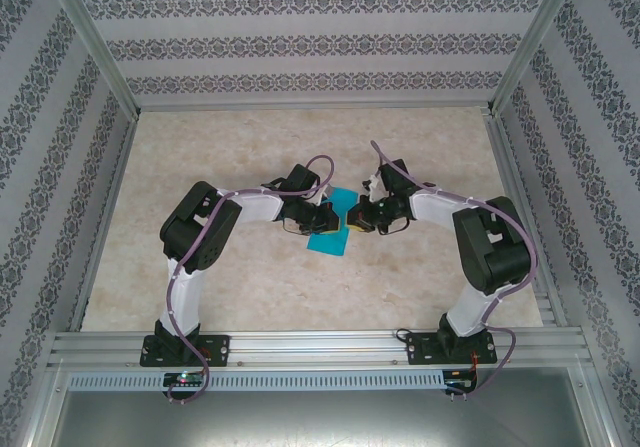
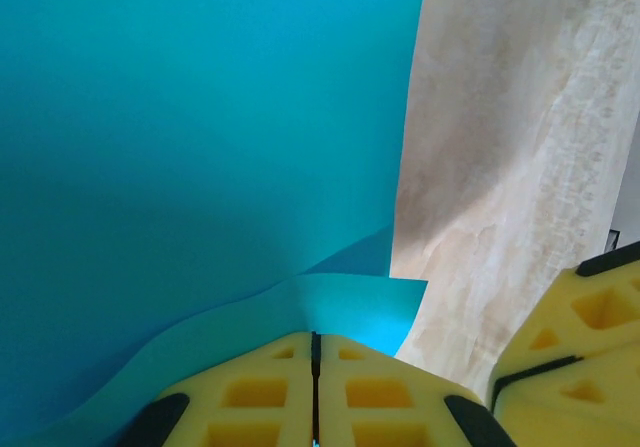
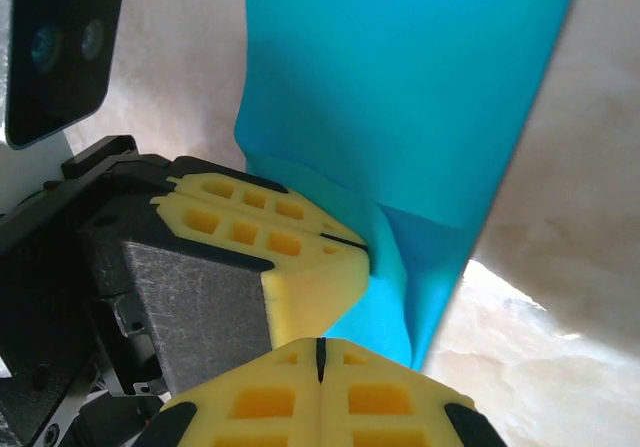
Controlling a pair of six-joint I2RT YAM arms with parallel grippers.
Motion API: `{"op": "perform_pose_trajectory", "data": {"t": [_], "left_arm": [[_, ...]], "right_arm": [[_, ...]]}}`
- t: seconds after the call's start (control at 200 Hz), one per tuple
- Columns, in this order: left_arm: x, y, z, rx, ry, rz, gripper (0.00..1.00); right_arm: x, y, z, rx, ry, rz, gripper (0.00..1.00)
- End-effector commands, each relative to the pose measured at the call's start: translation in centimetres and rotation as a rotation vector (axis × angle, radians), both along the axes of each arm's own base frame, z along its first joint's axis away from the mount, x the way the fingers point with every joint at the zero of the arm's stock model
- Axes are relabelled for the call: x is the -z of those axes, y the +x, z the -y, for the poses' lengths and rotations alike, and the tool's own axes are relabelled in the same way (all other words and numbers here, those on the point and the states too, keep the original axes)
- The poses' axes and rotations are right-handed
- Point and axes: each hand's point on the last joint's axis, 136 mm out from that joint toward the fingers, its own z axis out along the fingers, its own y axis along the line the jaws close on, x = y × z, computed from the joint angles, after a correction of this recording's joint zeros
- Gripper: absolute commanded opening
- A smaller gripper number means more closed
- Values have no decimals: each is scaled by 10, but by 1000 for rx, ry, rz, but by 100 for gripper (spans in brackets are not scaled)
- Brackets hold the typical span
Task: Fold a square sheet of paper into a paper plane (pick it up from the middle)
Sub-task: Fold the triangle a second time at the center of the table.
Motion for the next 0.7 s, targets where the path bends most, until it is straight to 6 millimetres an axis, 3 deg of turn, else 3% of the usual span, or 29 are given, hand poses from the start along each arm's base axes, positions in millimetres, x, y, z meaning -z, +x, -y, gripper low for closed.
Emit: {"op": "perform_pose_trajectory", "data": {"t": [0.0,0.694], "left_arm": [[21,-6,-10,-1,48,-33,9],[-3,-3,-4,4,-7,-14,10]], "right_arm": [[6,4,-8,-6,18,-15,0],[49,5,8,-34,-149,-57,0]]}}
